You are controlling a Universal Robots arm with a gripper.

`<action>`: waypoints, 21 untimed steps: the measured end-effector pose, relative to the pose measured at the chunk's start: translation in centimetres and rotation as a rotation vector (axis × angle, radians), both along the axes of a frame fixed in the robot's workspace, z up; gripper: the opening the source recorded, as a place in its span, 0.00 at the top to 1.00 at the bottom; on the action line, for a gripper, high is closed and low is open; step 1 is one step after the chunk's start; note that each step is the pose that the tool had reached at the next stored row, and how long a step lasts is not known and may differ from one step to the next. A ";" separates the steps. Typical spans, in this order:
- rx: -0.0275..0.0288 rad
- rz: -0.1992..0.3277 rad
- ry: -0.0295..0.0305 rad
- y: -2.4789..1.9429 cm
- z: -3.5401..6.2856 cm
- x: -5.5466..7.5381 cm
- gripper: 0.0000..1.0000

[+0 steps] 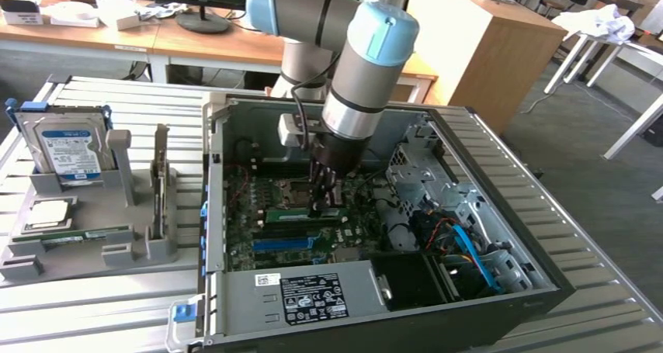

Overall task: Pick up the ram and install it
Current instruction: 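Insert the ram into the slot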

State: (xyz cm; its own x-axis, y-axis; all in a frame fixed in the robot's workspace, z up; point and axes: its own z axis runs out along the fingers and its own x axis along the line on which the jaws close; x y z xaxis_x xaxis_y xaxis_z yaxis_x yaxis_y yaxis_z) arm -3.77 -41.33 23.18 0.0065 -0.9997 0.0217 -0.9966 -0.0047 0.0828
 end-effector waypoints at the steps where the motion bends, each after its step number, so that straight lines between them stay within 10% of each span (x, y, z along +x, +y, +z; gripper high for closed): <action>1: 0.0000 0.000 0.0000 0.00 0.00 0.0 0.87; 21: -0.0001 -0.002 0.0000 0.33 -0.67 0.0 0.87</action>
